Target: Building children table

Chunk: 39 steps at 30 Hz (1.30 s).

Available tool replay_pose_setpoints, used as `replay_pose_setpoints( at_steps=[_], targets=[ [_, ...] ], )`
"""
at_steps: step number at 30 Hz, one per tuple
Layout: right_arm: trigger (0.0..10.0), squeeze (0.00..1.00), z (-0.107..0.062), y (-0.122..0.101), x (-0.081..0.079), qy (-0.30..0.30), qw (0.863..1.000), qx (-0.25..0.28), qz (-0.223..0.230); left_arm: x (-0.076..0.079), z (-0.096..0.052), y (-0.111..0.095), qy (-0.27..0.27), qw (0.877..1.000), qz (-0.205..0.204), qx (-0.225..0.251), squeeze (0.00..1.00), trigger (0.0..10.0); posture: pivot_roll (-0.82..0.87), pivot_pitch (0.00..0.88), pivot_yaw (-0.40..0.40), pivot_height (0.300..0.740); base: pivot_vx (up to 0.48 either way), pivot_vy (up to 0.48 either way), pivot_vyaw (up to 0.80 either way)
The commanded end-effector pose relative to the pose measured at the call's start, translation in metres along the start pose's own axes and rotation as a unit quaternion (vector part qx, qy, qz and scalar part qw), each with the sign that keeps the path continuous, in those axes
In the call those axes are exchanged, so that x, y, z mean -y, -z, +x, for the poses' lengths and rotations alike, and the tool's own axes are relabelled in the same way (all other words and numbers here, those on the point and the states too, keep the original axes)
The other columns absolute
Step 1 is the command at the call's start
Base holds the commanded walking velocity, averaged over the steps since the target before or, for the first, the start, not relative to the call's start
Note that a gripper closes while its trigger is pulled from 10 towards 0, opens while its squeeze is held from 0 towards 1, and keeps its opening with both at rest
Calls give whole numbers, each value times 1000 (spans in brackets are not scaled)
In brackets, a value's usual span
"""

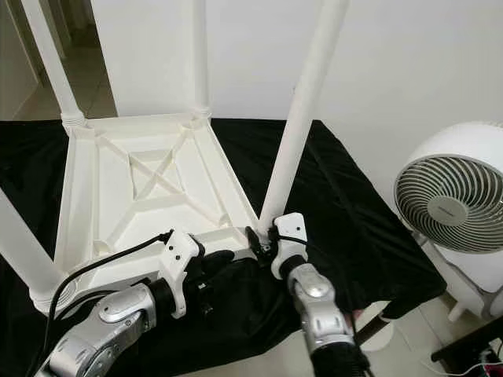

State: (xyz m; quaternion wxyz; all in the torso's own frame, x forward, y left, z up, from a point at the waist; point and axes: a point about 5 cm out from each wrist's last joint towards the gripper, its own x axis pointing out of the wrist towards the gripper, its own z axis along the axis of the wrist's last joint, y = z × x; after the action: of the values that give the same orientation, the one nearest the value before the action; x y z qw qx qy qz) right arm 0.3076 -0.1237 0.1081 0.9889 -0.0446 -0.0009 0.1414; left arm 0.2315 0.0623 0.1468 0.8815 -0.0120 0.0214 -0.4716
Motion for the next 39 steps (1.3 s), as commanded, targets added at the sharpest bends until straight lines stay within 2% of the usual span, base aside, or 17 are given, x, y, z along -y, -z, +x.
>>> replay_pose_setpoints(
  at_steps=[1,4,6,7,8,12,13,19,21,24,26,27,28,29,30,37,39],
  targets=[
    [0,0,-7,16,9,51,998,-40,7,1,1,2,14,1000,3,-8,0,10000,29,9,-67,740,0,0,0],
    [0,0,-8,17,2,73,996,-44,34,1,1,3,15,1000,3,-7,0,10000,30,2,-69,740,0,0,0],
    [0,0,-7,17,0,78,995,-45,37,2,1,3,15,1000,3,-8,0,10000,30,2,-69,740,0,0,0],
    [314,0,-7,16,-3,86,994,-47,39,2,0,3,15,1000,3,-8,0,10000,30,1,-69,740,0,0,0],
    [10000,0,-7,16,-3,85,994,-51,34,2,0,3,16,1000,3,-9,0,10000,30,0,-69,740,0,0,0],
    [10000,0,-7,16,-1,98,993,-55,28,2,0,4,18,1000,4,-9,0,10000,31,0,-71,740,0,0,0],
    [10000,1000,-7,15,0,100,993,-53,28,2,0,4,18,1000,5,-9,0,10000,31,0,-71,740,0,0,0],
    [10000,1000,-7,7,9,85,996,-24,15,1,1,4,17,1000,6,-10,0,10000,30,0,-73,740,0,0,0],
    [10000,1000,-6,6,15,33,999,-15,-11,2,1,4,19,1000,5,-10,0,10000,26,0,-72,740,0,0,0],
    [10000,1000,-6,4,16,2,1000,-9,-22,2,2,4,20,1000,4,-10,0,10000,26,0,-72,740,0,0,0],
    [10000,1000,-6,1,19,-85,996,-7,-39,2,2,4,21,1000,6,-10,0,10000,27,0,-71,740,0,0,0],
    [10000,1000,-6,1,19,-85,996,-7,-39,2,2,4,21,1000,6,-10,0,10000,27,0,-71,740,0,0,0],
    [10000,1000,-6,0,19,-114,992,-7,-48,1,2,4,21,1000,6,-11,0,10000,28,0,-70,740,0,0,0],
    [10000,0,-6,-1,20,-150,987,-8,-59,1,2,4,21,1000,7,-11,0,10000,24,0,-69,740,0,0,0],
    [10000,0,-6,0,21,-182,981,-13,-68,1,1,4,21,1000,7,-11,0,10000,24,0,-68,740,0,0,0],
    [10000,0,3,-2,26,-227,969,-20,-97,3,2,6,26,1000,6,-12,0,10000,24,0,-70,740,0,0,0],
    [10000,0,5,-2,26,-265,959,-19,-99,4,2,6,26,1000,6,-12,0,10000,32,0,-75,740,0,0,0]
  ],
)
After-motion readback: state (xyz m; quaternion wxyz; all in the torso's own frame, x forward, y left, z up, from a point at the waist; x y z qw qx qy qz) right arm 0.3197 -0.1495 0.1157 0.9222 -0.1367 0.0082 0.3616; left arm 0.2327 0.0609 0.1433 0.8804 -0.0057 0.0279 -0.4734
